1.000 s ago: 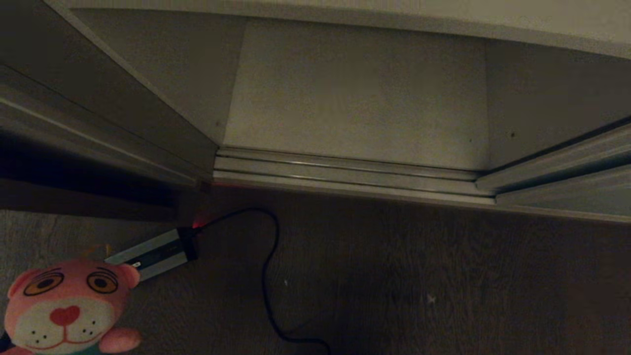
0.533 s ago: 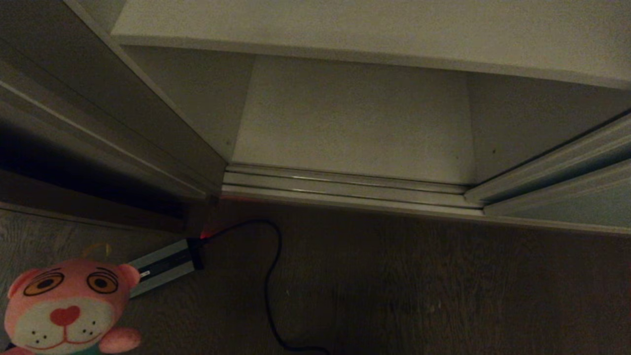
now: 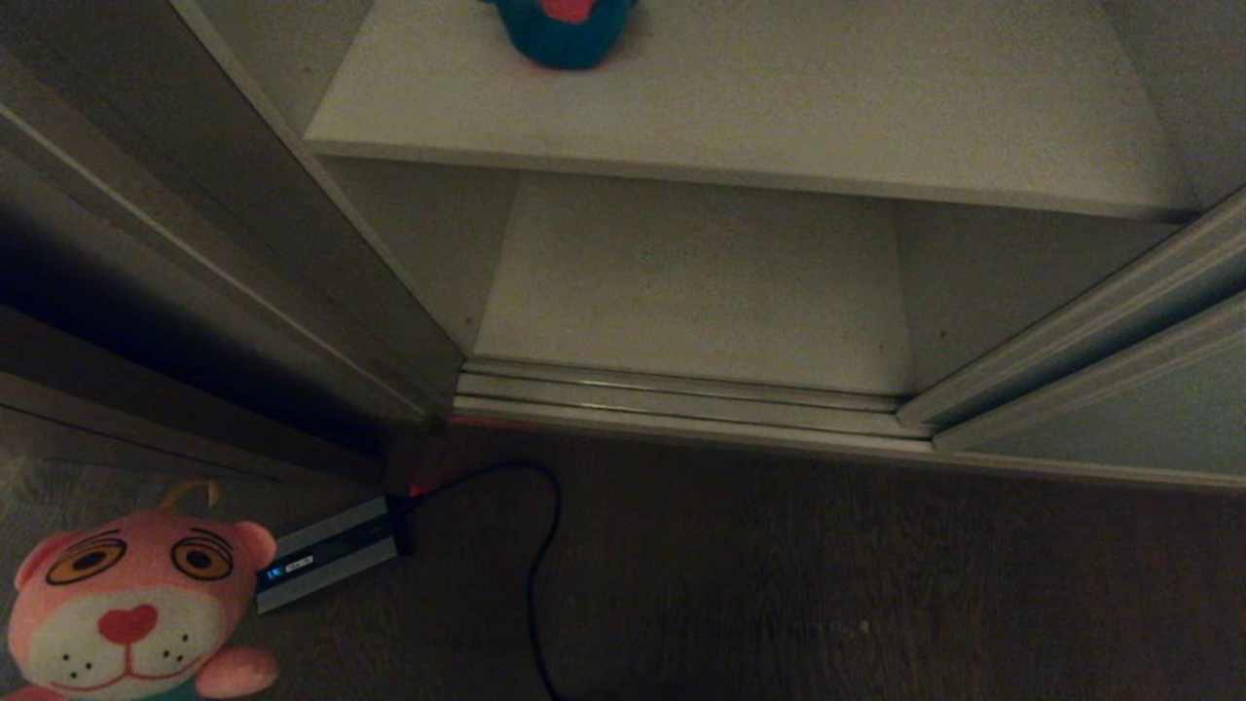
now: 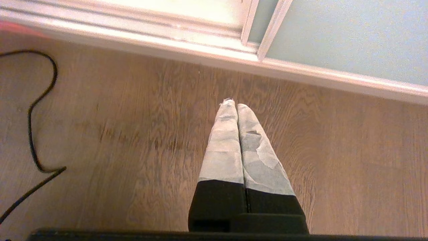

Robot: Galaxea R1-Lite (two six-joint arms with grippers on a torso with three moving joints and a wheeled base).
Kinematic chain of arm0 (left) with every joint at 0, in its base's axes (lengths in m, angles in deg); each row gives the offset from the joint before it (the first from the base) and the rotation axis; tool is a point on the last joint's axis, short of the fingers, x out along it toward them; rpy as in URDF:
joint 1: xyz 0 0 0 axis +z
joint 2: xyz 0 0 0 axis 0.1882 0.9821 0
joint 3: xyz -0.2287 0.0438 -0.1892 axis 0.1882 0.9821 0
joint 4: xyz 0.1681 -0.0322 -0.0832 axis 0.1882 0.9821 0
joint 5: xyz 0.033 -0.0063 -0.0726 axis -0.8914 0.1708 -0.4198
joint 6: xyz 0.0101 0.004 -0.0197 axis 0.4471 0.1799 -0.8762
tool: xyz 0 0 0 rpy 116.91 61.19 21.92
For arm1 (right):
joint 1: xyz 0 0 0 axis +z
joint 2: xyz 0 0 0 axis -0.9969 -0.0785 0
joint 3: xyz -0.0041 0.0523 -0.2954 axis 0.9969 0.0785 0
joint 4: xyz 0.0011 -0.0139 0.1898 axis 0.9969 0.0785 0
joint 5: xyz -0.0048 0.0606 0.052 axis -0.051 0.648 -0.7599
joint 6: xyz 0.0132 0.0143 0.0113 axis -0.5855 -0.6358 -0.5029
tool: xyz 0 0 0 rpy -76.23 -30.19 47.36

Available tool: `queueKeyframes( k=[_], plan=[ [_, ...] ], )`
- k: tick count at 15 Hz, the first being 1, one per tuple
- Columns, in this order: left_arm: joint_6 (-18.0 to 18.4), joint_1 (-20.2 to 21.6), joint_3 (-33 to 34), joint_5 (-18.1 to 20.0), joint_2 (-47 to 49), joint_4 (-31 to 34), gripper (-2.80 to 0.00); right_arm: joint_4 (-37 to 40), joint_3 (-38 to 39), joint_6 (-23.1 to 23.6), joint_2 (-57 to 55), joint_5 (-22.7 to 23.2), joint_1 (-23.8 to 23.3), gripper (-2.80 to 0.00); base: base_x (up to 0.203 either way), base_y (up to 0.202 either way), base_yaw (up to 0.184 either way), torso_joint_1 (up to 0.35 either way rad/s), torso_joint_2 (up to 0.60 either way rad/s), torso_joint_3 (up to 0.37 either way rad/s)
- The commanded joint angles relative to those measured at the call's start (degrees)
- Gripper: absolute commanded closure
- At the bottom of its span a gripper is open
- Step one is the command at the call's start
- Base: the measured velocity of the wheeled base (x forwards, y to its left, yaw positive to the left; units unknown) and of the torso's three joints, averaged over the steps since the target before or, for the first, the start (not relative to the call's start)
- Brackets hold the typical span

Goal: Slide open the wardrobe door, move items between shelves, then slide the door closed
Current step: Place the pink doll on the higher shelf

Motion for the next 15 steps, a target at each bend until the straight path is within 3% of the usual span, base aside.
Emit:
queueKeyframes(
  k=[1, 15],
  plan=[
    [-0.02, 0.0, 0.02, 0.0, 0.18, -0.13, 0.0, 0.0, 0.18, 0.03, 0.09, -0.01, -0.04, 0.0, 0.0, 0.0, 0.0, -0.002, 0.0, 0.193],
    [0.73, 0.0, 0.02, -0.01, 0.18, 0.13, 0.0, 0.0, 0.18, 0.03, 0.09, -0.01, 0.01, 0.0, 0.0, 0.0, 0.0, 0.002, 0.0, 0.187]
  ],
)
